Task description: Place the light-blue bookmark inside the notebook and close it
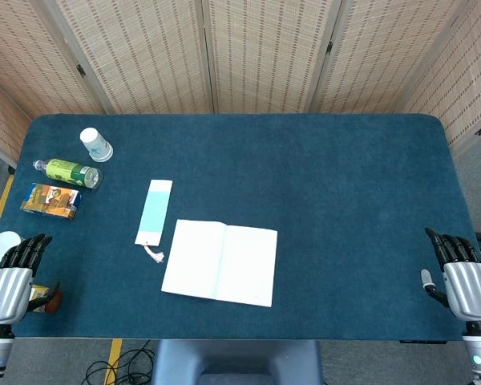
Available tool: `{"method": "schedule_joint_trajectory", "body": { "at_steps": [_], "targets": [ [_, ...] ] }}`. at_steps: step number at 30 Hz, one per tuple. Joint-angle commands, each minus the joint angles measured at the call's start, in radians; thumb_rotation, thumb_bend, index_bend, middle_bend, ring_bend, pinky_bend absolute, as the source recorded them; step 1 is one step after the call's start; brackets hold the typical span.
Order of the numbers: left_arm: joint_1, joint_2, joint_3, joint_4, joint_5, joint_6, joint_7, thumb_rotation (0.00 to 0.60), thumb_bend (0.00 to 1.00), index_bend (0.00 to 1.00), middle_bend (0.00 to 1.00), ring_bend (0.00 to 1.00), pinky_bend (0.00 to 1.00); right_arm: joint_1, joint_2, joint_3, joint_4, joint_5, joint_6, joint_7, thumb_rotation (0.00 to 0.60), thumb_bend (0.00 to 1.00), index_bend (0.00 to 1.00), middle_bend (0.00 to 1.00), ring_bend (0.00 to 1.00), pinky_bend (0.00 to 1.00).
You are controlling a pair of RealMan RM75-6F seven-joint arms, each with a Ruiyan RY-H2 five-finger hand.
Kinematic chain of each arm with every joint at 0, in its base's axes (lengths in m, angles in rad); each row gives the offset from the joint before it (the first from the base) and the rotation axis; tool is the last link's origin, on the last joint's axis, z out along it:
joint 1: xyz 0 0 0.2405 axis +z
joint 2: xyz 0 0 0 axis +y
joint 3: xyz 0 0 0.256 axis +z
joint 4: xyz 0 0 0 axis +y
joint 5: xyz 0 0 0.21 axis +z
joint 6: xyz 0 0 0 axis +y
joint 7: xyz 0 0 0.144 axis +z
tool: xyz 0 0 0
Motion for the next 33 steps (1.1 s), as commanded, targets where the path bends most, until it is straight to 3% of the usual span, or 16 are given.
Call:
{"method": "schedule_joint_trajectory", "body": {
  "at_steps": [1,14,21,26,33],
  "targets": [
    [-0.001,-0.005,-0.003,0.001,0.004,0.007,0.004,0.6,0.33,0.1,0.11,0.12,0.18,-0.002,0.0,0.002,0.0,-0.001,0.005,0.001,0.6,0.39,0.04,0.19,0.15,0.16],
    [-0.005,0.006,-0.001,-0.016,0.033,0.018,-0.017,0.6,0.33,0.12,0.11,0.12,0.18,-0.021,-0.004,-0.01,0.02,-0.027,0.034,0.041,0.6,0.39,0.04,0.19,0.15,0.16],
    [-0.06,0.015,-0.021,-0.001,0.091,-0.003,-0.078,0.6,0.33,0.21,0.17,0.17,0.18,-0.027,0.011,-0.013,0.01,-0.046,0.051,0.042,0.6,0.39,0.04,0.19,0.15,0.16],
    [-0.123,0.018,-0.038,0.017,0.133,-0.046,-0.102,0.6,0.33,0.25,0.25,0.19,0.19,-0.03,0.025,-0.013,-0.004,-0.065,0.067,0.037,0.6,0.39,0.04,0.19,0.15,0.16],
    [-0.197,0.011,-0.035,0.027,0.137,-0.157,-0.121,0.6,0.33,0.22,0.28,0.2,0.19,-0.035,0.03,-0.017,-0.012,-0.077,0.076,0.037,0.6,0.39,0.04,0.19,0.15,0.16]
  ]
}}
